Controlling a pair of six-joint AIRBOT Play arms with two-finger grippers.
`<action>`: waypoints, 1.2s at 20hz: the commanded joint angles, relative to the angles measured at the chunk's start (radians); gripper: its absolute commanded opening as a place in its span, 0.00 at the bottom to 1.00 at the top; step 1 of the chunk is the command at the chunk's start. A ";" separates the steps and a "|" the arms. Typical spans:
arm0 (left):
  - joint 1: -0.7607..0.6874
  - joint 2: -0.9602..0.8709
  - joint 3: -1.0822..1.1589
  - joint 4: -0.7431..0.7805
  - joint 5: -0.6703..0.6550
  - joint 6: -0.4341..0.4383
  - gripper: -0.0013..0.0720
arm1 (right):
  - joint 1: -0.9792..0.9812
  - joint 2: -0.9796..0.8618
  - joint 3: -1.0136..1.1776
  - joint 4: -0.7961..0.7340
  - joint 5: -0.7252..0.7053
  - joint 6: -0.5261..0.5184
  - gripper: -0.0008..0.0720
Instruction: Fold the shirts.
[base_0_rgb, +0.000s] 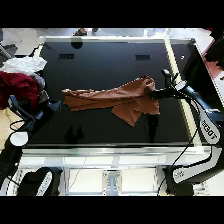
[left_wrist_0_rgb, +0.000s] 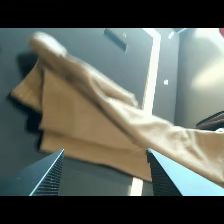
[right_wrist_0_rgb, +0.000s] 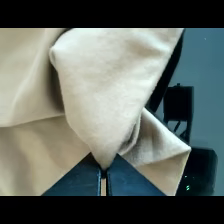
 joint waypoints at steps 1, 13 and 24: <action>-0.019 -0.148 -0.005 -0.042 0.046 -0.068 0.79 | 0.002 -0.002 0.055 0.002 0.061 0.024 0.03; -0.105 -0.628 0.130 -0.480 0.112 -0.068 0.68 | 0.002 0.073 0.241 0.004 0.207 0.024 0.03; -0.105 -0.718 0.152 -0.494 0.139 -0.067 0.57 | 0.002 0.092 0.243 0.007 0.222 0.044 0.03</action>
